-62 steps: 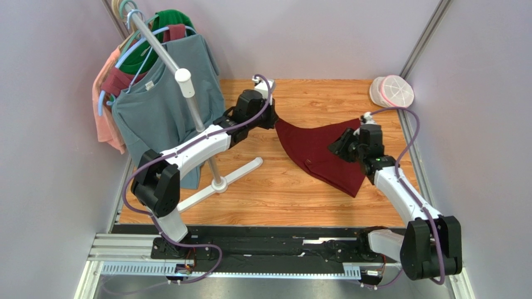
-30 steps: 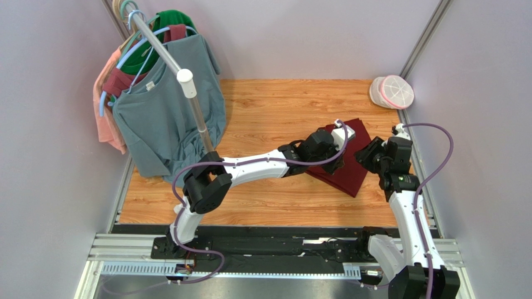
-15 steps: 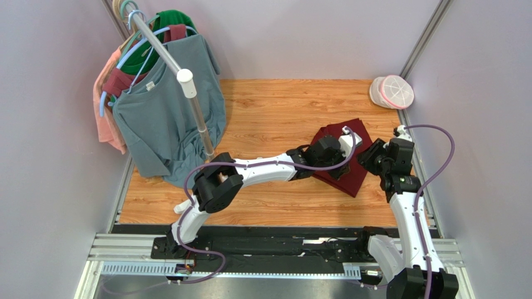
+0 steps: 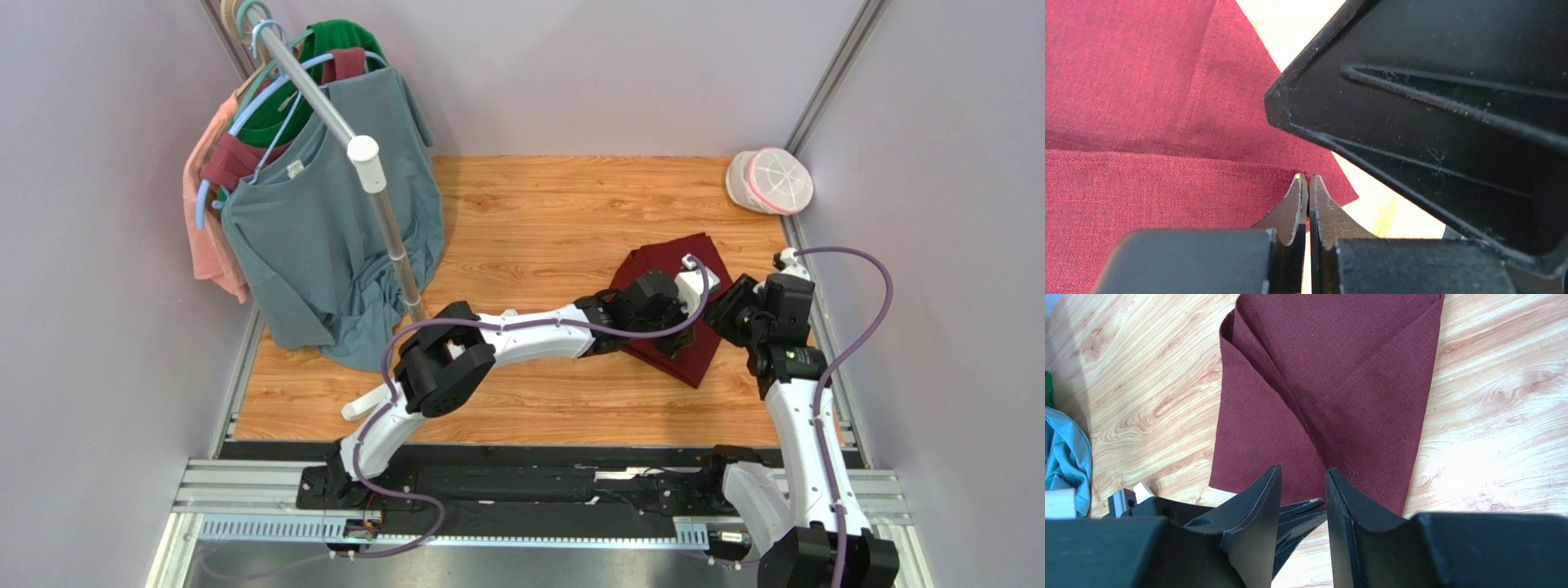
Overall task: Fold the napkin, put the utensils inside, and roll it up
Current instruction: Fold the napkin
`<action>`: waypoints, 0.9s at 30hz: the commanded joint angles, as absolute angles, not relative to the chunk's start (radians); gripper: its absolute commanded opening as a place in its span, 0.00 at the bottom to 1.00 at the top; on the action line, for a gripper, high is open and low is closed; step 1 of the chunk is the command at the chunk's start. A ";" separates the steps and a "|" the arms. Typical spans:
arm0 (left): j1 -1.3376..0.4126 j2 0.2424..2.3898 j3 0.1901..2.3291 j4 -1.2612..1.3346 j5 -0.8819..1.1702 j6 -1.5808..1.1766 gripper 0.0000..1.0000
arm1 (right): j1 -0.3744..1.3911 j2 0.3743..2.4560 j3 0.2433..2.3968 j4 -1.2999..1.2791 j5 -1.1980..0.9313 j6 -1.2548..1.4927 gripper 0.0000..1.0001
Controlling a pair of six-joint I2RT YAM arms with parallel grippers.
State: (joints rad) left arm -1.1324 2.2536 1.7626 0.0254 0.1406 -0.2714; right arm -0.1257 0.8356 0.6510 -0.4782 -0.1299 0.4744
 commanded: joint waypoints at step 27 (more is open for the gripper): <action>-1.181 2.368 1.845 0.118 0.212 -0.368 0.17 | -0.161 0.819 0.643 -0.479 -0.127 0.448 0.37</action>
